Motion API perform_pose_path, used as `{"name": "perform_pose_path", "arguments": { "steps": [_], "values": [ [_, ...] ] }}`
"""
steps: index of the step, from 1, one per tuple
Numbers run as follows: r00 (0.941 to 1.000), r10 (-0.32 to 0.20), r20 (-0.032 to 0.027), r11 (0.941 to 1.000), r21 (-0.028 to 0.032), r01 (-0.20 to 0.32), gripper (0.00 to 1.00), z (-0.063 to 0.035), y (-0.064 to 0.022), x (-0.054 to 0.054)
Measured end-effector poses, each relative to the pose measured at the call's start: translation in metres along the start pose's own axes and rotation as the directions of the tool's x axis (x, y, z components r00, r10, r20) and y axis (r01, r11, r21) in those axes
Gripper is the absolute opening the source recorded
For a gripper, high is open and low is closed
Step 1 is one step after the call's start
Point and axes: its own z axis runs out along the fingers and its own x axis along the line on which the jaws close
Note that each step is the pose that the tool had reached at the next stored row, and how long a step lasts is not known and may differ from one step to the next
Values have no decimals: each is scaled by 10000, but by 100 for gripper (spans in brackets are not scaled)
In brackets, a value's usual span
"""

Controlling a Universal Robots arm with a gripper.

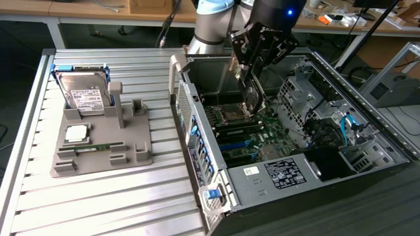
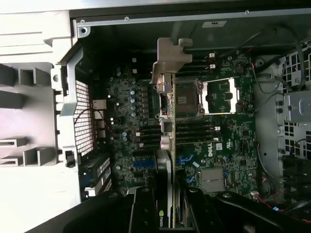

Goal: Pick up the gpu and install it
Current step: 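Pick up the gpu and move the gpu toward the slot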

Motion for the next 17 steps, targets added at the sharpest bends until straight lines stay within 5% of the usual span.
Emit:
{"name": "perform_pose_path", "arguments": {
  "steps": [17],
  "values": [
    [10000,0,1,10000,14,0,27,102,19,-312]
  ]
}}
